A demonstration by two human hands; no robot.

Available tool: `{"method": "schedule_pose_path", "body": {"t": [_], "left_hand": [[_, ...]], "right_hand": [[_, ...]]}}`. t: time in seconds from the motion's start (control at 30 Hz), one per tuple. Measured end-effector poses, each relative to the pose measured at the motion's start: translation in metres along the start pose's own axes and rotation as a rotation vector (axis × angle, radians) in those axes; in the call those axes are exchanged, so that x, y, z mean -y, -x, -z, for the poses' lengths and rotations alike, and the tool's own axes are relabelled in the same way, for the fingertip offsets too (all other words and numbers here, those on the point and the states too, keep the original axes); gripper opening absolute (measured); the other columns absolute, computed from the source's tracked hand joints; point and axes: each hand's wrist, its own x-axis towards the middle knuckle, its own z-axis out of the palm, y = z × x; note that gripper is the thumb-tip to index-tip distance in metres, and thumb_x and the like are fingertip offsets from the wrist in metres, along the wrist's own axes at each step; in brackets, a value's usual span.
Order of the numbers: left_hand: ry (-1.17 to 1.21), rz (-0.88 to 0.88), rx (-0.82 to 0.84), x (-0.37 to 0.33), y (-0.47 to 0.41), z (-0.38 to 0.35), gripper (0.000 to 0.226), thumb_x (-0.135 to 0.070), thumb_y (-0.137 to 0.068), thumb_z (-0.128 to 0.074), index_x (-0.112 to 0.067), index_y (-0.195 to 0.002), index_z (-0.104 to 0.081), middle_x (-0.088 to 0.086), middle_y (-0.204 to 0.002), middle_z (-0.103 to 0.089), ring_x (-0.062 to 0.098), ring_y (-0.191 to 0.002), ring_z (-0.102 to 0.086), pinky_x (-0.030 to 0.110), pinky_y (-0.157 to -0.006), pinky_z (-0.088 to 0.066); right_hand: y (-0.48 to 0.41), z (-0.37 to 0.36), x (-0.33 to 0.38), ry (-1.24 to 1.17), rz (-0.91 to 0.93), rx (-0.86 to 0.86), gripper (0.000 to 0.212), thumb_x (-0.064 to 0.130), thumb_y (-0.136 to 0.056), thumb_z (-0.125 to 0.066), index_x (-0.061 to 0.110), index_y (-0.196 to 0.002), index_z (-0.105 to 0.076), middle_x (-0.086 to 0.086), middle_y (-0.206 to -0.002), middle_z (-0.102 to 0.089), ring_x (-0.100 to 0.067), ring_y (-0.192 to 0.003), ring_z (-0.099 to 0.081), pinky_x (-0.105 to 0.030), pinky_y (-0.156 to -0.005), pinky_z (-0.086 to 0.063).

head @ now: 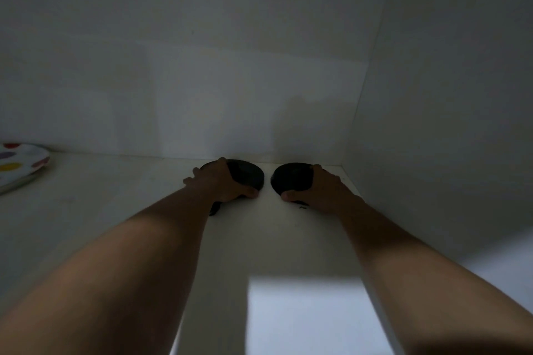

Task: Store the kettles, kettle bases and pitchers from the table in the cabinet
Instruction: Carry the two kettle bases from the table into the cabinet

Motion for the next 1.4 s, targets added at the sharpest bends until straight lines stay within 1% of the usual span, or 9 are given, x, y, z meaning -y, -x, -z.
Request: {"method": "schedule_pose_path", "body": {"t": [0.1, 0.2, 0.33, 0.43, 0.7, 0.8, 0.97, 1.2, 1.4], "left_hand": [[-0.008, -0.019, -0.027, 0.003, 0.002, 0.003, 0.152, -0.096, -0.02, -0.06, -0.022, -0.149, -0.026, 0.01, -0.151, -0.041, 0.041, -0.142, -0.03, 0.061, -0.114, -0.02], [-0.024, -0.037, -0.073, 0.003, 0.029, 0.014, 0.127, -0.093, -0.052, -0.057, -0.03, -0.154, -0.016, 0.007, -0.159, -0.027, 0.041, -0.148, -0.012, 0.066, -0.114, -0.012], [-0.085, -0.072, -0.126, 0.002, 0.067, 0.034, 0.095, -0.083, -0.08, -0.041, -0.029, -0.155, -0.018, 0.006, -0.161, -0.023, 0.039, -0.149, -0.006, 0.066, -0.115, -0.007], [-0.145, -0.123, -0.175, 0.009, 0.103, 0.049, 0.08, -0.074, -0.09, -0.032, -0.029, -0.155, -0.02, 0.006, -0.162, -0.021, 0.039, -0.15, -0.005, 0.065, -0.116, -0.006], [-0.216, -0.246, -0.228, 0.024, 0.226, 0.088, 0.072, -0.068, -0.095, -0.028, -0.032, -0.156, -0.014, 0.005, -0.165, -0.011, 0.035, -0.151, 0.003, 0.062, -0.118, -0.003], [-0.216, -0.293, -0.262, 0.035, 0.271, 0.103, 0.077, -0.071, -0.092, -0.031, -0.031, -0.156, -0.015, 0.008, -0.163, -0.017, 0.038, -0.15, -0.003, 0.063, -0.117, -0.011], [-0.224, -0.335, -0.307, 0.055, 0.34, 0.131, 0.085, -0.077, -0.088, -0.03, -0.029, -0.157, -0.016, 0.012, -0.161, -0.023, 0.041, -0.148, -0.015, 0.059, -0.115, -0.023], [-0.163, -0.382, -0.345, 0.094, 0.418, 0.163, 0.077, -0.065, -0.095, -0.039, -0.013, -0.151, -0.033, 0.018, -0.15, -0.043, 0.033, -0.136, -0.043, 0.039, -0.11, -0.037], [-0.198, -0.253, -0.457, 0.147, 0.492, 0.188, 0.071, -0.062, -0.097, -0.037, -0.013, -0.148, -0.039, 0.019, -0.143, -0.051, 0.034, -0.131, -0.048, 0.039, -0.105, -0.041]], "right_hand": [[0.052, 0.029, 0.041, 0.056, -0.019, -0.021, 0.133, 0.103, -0.04, -0.056, 0.034, -0.152, -0.037, -0.002, -0.156, -0.042, -0.035, -0.143, -0.039, -0.054, -0.115, -0.034], [0.101, 0.058, 0.075, 0.107, -0.053, -0.018, 0.112, 0.084, -0.076, -0.054, 0.019, -0.159, -0.017, -0.01, -0.163, -0.026, -0.038, -0.151, -0.018, -0.056, -0.119, -0.025], [0.128, 0.081, 0.087, 0.126, -0.053, -0.053, 0.1, 0.072, -0.087, -0.055, 0.019, -0.159, -0.013, -0.012, -0.162, -0.028, -0.038, -0.149, -0.023, -0.054, -0.117, -0.029], [0.161, 0.1, 0.099, 0.131, -0.053, -0.062, 0.097, 0.067, -0.089, -0.056, 0.017, -0.159, -0.012, -0.014, -0.159, -0.032, -0.038, -0.147, -0.028, -0.053, -0.116, -0.031], [0.294, 0.15, 0.143, 0.296, -0.052, -0.136, 0.092, 0.062, -0.089, -0.059, 0.019, -0.158, -0.017, -0.012, -0.158, -0.032, -0.037, -0.146, -0.027, -0.055, -0.116, -0.03], [0.342, 0.162, 0.158, 0.32, -0.046, -0.185, 0.085, 0.061, -0.088, -0.061, 0.019, -0.153, -0.026, -0.013, -0.155, -0.035, -0.038, -0.144, -0.029, -0.058, -0.115, -0.03], [0.42, 0.174, 0.189, 0.32, -0.015, -0.229, 0.086, 0.059, -0.089, -0.06, 0.019, -0.155, -0.025, -0.013, -0.157, -0.034, -0.038, -0.146, -0.028, -0.06, -0.114, -0.03], [0.486, 0.18, 0.241, 0.328, 0.14, -0.28, 0.081, 0.059, -0.091, -0.058, 0.017, -0.154, -0.029, -0.014, -0.155, -0.039, -0.039, -0.145, -0.03, -0.061, -0.114, -0.03], [0.533, 0.163, 0.305, 0.316, 0.324, -0.256, 0.083, 0.063, -0.092, -0.052, 0.017, -0.157, -0.026, -0.012, -0.161, -0.032, -0.036, -0.15, -0.02, -0.063, -0.118, -0.02]]}}
